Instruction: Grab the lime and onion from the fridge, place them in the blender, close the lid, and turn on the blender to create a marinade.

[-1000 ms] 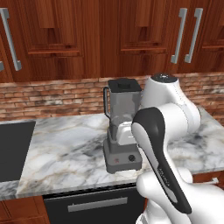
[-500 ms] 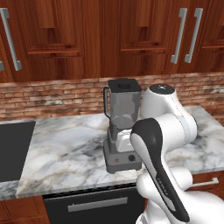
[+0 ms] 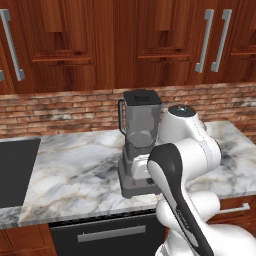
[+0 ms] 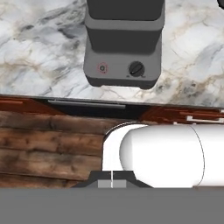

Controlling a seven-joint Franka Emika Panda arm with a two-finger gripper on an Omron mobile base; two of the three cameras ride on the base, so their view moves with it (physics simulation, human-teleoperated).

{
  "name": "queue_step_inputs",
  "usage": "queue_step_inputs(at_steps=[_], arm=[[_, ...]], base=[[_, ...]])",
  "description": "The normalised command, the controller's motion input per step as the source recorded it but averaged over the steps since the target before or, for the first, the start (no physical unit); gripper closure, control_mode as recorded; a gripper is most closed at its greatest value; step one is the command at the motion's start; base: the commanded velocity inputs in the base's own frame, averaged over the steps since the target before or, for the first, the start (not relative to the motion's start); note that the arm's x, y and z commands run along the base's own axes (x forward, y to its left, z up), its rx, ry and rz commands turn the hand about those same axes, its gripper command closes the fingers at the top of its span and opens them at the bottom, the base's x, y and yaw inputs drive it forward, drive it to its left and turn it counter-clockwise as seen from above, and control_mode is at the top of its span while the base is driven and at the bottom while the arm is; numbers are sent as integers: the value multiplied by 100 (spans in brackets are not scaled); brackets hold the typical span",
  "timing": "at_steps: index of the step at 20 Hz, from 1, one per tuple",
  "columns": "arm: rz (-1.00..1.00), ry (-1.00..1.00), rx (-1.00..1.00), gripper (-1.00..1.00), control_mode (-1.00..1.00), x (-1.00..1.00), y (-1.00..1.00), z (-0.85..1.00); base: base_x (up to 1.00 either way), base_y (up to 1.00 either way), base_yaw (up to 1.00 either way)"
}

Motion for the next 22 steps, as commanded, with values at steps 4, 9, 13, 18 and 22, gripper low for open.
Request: queue_step_inputs(at_steps=[4, 9, 13, 18, 22], arm=[[0, -6, 0, 100, -100, 9, 0, -28], [0, -7, 0, 100, -100, 16, 0, -21], [0, -3, 0, 100, -100, 33, 6, -13], [0, 0, 0, 100, -100, 28, 5, -6], [0, 0, 0, 100, -100, 22, 0, -2]], base=[[0, 0, 0], [0, 0, 0], [0, 0, 0], [0, 0, 0], [0, 0, 0]])
